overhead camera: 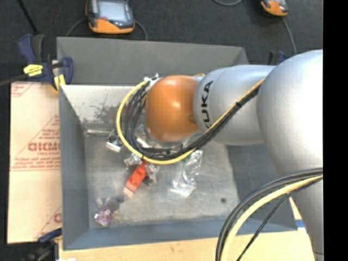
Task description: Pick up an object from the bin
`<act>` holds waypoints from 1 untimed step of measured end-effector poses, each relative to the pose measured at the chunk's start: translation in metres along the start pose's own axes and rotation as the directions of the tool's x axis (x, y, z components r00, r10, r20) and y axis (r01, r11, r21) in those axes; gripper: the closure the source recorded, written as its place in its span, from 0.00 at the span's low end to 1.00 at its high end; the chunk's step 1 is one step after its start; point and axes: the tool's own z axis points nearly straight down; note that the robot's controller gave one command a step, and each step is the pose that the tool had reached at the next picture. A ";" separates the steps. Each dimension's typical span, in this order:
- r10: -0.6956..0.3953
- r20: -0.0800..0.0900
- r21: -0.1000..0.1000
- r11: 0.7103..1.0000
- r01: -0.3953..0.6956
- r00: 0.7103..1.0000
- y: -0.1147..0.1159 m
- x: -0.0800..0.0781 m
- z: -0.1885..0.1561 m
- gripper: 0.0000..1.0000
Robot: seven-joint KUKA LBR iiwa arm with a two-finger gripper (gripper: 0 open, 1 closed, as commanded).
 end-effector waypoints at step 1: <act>-0.547 -0.004 -0.003 0.837 0.547 0.837 0.007 0.054 0.000 1.00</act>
Offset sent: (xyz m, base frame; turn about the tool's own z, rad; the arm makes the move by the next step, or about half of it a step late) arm -0.0417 -0.0350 -0.0007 -0.5809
